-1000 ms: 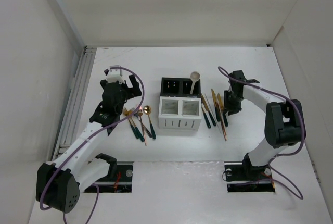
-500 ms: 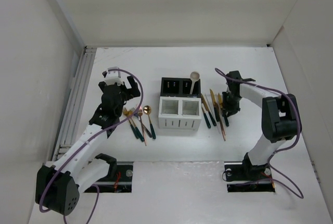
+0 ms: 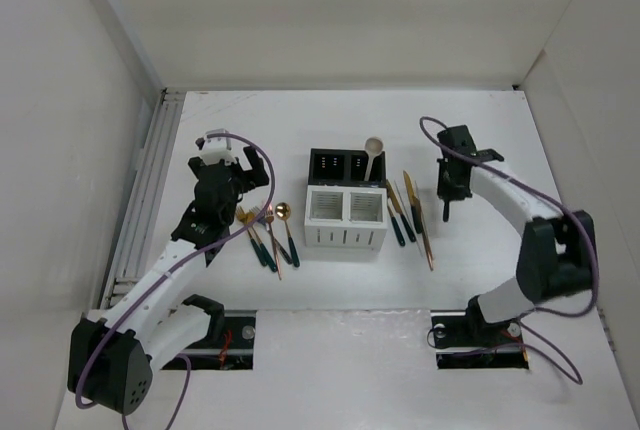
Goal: Sort the eating utensils into containers
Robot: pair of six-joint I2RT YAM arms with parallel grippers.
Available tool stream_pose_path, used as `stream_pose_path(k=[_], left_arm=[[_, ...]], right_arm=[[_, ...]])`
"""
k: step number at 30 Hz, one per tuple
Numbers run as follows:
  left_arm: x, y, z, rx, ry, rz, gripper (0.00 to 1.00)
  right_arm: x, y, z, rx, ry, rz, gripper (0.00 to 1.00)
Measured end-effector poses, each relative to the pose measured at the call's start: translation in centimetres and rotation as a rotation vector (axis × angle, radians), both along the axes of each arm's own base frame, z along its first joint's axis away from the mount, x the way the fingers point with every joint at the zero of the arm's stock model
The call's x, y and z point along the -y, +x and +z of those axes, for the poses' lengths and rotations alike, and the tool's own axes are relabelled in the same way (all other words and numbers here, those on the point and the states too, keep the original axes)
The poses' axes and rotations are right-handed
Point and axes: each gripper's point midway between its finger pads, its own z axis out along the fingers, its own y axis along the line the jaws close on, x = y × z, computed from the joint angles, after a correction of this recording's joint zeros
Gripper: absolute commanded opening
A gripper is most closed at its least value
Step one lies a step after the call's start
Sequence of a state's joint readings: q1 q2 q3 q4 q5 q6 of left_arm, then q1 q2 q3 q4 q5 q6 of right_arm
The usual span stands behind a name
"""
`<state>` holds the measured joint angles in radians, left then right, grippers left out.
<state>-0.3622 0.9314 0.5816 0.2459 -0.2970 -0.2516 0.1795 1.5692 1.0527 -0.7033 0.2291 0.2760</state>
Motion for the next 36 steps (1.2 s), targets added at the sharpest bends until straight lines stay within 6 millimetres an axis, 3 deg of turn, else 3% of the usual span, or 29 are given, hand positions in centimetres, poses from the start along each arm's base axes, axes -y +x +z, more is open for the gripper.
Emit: stream_pose_path(k=[2,4,7,9,10,12,14,15,18,20,23,28,30,31,36], left_arm=[[0.0,0.0,0.0,0.001,0.0,0.0,0.96],[0.0,0.0,0.1,0.004,0.003,-0.001,0.96],[0.0,0.1,0.2,0.011,0.007,-0.002,0.96],[0.0,0.2,0.4,0.018,0.008,-0.004,0.96],[0.0,0.2,0.5,0.021,0.007,-0.004,0.96],[0.0,0.2,0.5,0.024,0.009,-0.005,0.96],[0.0,0.2,0.5,0.024,0.012,-0.006,0.96],[0.0,0.2,0.5,0.024,0.014,-0.007,0.96],[0.0,0.2,0.5,0.025,0.017,-0.007,0.96],[0.0,0.2,0.5,0.025,0.021,-0.008,0.96],[0.0,0.2,0.5,0.025,0.024,-0.008,0.96],[0.0,0.3,0.7,0.033,0.024,-0.009,0.96],[0.0,0.4,0.9,0.04,0.025,-0.009,0.96],[0.0,0.4,1.0,0.045,0.024,-0.009,0.96],[-0.2,0.6,1.3,0.066,0.04,-0.007,0.96]], right_arm=[[-0.7,1.2,4.4,0.177,-0.028,0.011,0.0],[-2.8,2.5,9.9,0.406,-0.007,0.043,0.0],[-8.5,3.3,20.1,0.808,0.146,0.14,0.0],[-12.4,3.2,25.3,0.998,0.258,0.214,0.0],[-14.1,3.2,27.0,1.056,0.297,0.248,0.0],[-17.4,4.4,28.7,1.106,0.328,0.306,0.0],[-21.1,6.4,28.8,1.117,0.335,0.368,0.0],[-22.9,7.5,27.8,1.102,0.326,0.403,0.0],[-27.2,9.0,22.7,1.029,0.285,0.512,0.0],[-29.0,9.2,19.7,0.995,0.27,0.569,0.0],[-30.4,8.8,17.4,0.972,0.269,0.618,0.0],[-31.0,8.6,17.5,1.002,0.304,0.615,0.02],[-31.1,8.7,17.5,1.013,0.318,0.606,0.17],[-31.2,8.8,17.3,1.015,0.323,0.601,0.31],[-31.1,8.6,14.5,0.965,0.322,0.591,0.54]])
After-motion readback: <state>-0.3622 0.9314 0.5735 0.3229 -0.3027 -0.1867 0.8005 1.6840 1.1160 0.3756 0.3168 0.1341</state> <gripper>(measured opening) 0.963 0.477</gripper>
